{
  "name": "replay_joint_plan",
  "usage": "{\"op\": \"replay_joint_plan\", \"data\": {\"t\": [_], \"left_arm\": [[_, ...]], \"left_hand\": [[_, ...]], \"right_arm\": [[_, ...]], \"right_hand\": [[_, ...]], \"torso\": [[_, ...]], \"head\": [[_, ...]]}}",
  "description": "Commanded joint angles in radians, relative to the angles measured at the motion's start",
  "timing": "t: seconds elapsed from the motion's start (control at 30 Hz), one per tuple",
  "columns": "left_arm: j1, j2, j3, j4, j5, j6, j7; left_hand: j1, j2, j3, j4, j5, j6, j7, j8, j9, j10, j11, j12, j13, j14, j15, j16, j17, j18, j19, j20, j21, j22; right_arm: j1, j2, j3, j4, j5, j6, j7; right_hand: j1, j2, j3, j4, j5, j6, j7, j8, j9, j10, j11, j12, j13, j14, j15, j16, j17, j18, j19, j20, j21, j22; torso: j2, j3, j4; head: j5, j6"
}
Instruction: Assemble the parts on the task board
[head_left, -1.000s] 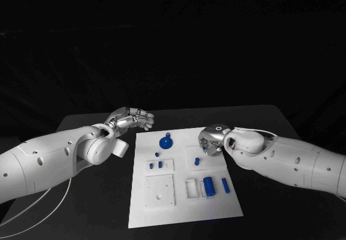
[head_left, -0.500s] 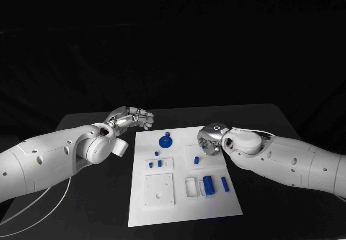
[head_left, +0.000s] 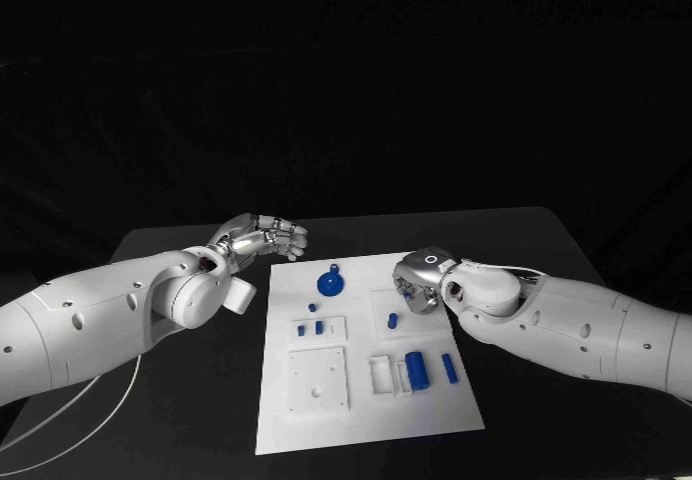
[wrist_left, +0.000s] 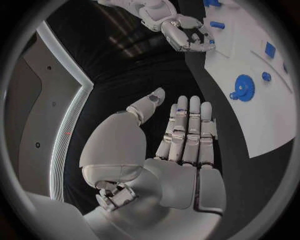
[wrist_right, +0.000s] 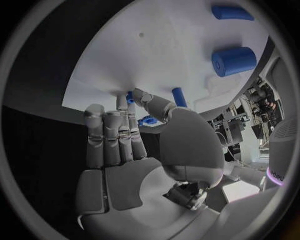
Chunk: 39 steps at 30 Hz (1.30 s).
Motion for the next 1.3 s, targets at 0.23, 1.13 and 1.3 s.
{"op": "replay_joint_plan", "data": {"t": [0.23, 1.13, 1.3], "left_arm": [[0.001, 0.003, 0.001, -0.001, 0.007, 0.011, 0.006], [0.001, 0.004, 0.001, -0.016, 0.007, 0.011, 0.007], [0.001, 0.002, 0.001, -0.019, 0.007, 0.007, 0.007]], "left_hand": [[0.007, 0.006, -0.004, -0.002, 0.004, -0.006, 0.003, 0.001, -0.001, -0.002, 0.001, 0.001, -0.001, -0.001, 0.007, -0.004, 0.001, 0.011, 0.001, 0.008, -0.005, 0.002], [0.008, 0.007, -0.004, -0.001, 0.004, -0.007, 0.003, 0.002, -0.001, -0.002, 0.001, 0.002, -0.002, -0.001, 0.007, -0.007, 0.002, 0.012, 0.001, 0.009, -0.006, 0.003], [0.008, 0.007, -0.004, -0.001, 0.004, -0.007, 0.003, 0.002, -0.001, -0.002, 0.001, 0.002, -0.002, -0.001, 0.007, -0.008, 0.002, 0.012, 0.001, 0.009, -0.006, 0.003]], "right_arm": [[-0.012, -0.01, -0.007, 0.009, -0.047, -0.033, -0.039], [-0.011, -0.061, 0.052, 0.076, -0.004, -0.062, -0.032], [-0.01, -0.095, 0.084, 0.146, 0.024, -0.075, -0.029]], "right_hand": [[0.001, -0.009, 0.016, 0.003, 0.011, 0.017, -0.003, 0.007, 0.003, 0.018, -0.003, 0.005, 0.007, 0.005, -0.011, 0.013, 0.011, 0.115, 0.015, -0.005, 0.012, 0.007], [0.008, -0.034, 0.049, 0.031, -0.011, 0.029, -0.007, 0.008, 0.007, 0.031, -0.008, 0.001, 0.016, 0.02, -0.016, 0.01, 0.019, 0.115, 0.028, -0.015, 0.022, 0.011], [0.007, -0.034, 0.05, 0.032, -0.01, 0.029, -0.007, 0.007, 0.008, 0.031, -0.008, 0.001, 0.016, 0.02, -0.016, 0.009, 0.019, 0.115, 0.028, -0.015, 0.022, 0.011]], "torso": [[0.0, 0.0001, 0.0003], [0.0, -0.0005, 0.0003], [0.0, -0.0006, -0.0008]], "head": [[-0.003, 0.001], [-0.001, 0.003], [0.004, 0.001]]}}
